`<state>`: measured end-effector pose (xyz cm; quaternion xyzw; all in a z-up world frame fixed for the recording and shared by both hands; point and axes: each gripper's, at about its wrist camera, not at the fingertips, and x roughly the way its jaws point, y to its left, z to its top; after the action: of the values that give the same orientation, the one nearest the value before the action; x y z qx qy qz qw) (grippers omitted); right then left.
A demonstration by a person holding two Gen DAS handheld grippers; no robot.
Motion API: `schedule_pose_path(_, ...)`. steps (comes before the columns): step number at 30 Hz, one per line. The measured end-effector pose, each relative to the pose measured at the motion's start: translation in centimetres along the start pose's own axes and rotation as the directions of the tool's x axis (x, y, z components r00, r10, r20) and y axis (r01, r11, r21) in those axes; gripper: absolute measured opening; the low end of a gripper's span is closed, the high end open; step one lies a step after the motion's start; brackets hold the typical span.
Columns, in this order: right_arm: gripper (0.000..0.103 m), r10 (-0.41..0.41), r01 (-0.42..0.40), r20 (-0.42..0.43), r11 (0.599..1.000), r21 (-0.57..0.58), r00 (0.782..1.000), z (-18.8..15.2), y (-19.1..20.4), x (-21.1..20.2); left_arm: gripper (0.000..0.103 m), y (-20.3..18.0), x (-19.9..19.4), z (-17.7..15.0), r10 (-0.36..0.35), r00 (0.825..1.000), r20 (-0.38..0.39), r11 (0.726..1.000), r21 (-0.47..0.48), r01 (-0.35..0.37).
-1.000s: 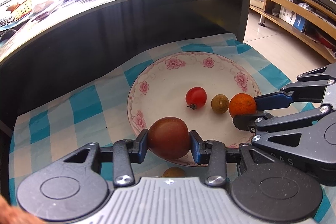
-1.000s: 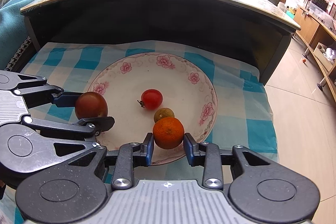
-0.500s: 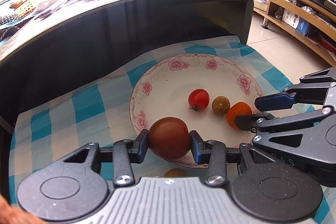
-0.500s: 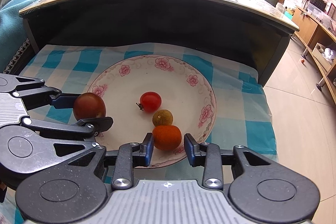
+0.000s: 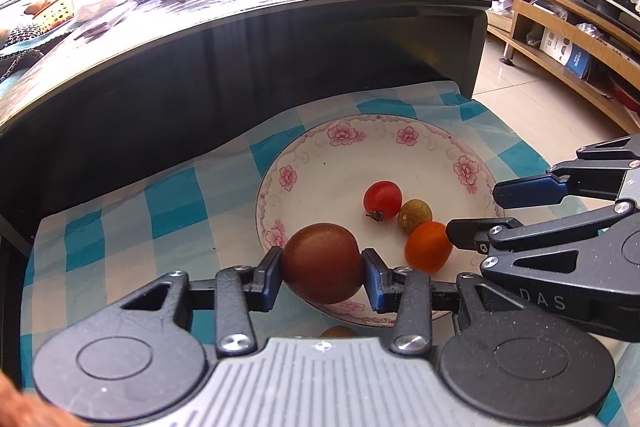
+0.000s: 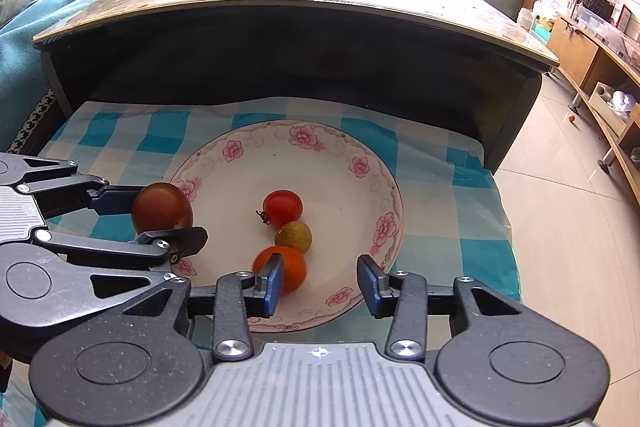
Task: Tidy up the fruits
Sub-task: 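Carry both fruits over the white plate and lower them inside, then open both grippers and withdraw them from the plate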
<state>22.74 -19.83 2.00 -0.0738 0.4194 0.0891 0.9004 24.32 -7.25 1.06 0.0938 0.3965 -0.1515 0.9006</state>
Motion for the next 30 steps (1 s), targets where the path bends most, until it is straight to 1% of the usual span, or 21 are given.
schedule_pose_path(8,0.038,0.002,-0.002,0.013,1.000,0.012,1.000,0.1,-0.2,-0.3,0.051,0.1,-0.4,0.1,-0.007,1.000,0.009,1.000,0.003,0.007)
schedule_pose_path(15,0.038,-0.006,0.005,0.015,1.000,0.014,1.000,0.0,-0.2,-0.6,0.055,0.3,-1.6,0.5,-0.013,0.999,0.052,1.000,0.005,0.012)
schedule_pose_path(24,0.038,-0.007,0.006,0.021,1.000,0.020,1.000,-0.2,-0.5,-0.9,0.055,0.9,-1.8,0.2,-0.002,0.999,0.046,1.000,-0.012,0.002)
schedule_pose_path(30,0.038,0.015,-0.015,0.016,1.000,-0.002,1.000,-0.6,0.4,-1.3,0.055,1.1,-2.6,-0.4,0.005,0.999,0.037,1.000,-0.011,-0.004)
